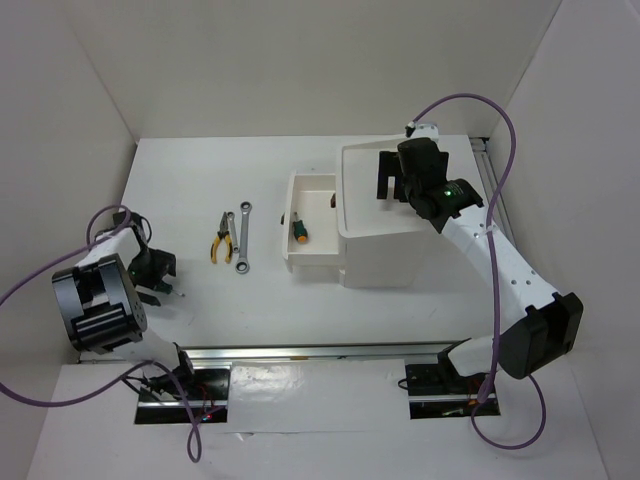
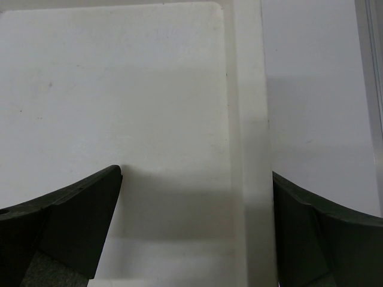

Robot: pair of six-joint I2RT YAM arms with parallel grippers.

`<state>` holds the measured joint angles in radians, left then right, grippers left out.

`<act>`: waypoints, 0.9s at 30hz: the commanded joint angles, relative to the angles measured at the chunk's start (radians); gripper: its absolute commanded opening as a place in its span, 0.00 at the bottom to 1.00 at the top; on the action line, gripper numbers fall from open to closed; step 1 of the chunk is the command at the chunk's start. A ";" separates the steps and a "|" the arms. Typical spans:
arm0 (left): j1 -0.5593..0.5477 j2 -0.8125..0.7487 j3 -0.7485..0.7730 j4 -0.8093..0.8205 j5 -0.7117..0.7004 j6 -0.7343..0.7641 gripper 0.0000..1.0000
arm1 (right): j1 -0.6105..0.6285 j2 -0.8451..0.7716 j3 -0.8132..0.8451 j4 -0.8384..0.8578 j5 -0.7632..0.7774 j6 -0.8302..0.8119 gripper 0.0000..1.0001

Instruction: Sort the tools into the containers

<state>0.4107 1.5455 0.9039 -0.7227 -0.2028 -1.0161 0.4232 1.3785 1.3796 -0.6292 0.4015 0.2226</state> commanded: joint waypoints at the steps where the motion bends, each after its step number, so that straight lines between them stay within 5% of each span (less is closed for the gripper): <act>1: 0.013 0.051 0.024 0.020 0.032 0.024 0.99 | 0.043 0.040 -0.048 -0.135 -0.133 -0.022 1.00; 11: 0.013 0.111 0.024 -0.015 0.006 -0.007 0.93 | 0.043 0.021 -0.039 -0.135 -0.144 -0.022 1.00; 15: 0.013 0.120 0.024 -0.015 -0.009 -0.007 0.64 | 0.043 0.011 -0.039 -0.135 -0.135 -0.022 1.00; 16: 0.013 0.120 0.024 -0.015 -0.018 -0.007 0.26 | 0.043 0.011 -0.039 -0.135 -0.135 -0.022 1.00; 18: 0.013 0.120 0.024 -0.015 -0.018 -0.007 0.19 | 0.043 0.011 -0.039 -0.135 -0.135 -0.022 1.00; 20: 0.013 0.120 0.024 -0.024 -0.018 0.016 0.00 | 0.043 0.002 -0.048 -0.135 -0.135 -0.022 1.00; 27: -0.061 -0.016 0.081 0.081 0.207 0.180 0.00 | 0.043 -0.007 -0.057 -0.133 -0.135 -0.022 1.00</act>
<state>0.3920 1.6180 0.9447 -0.6975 -0.1268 -0.9398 0.4232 1.3636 1.3674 -0.6178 0.3828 0.2111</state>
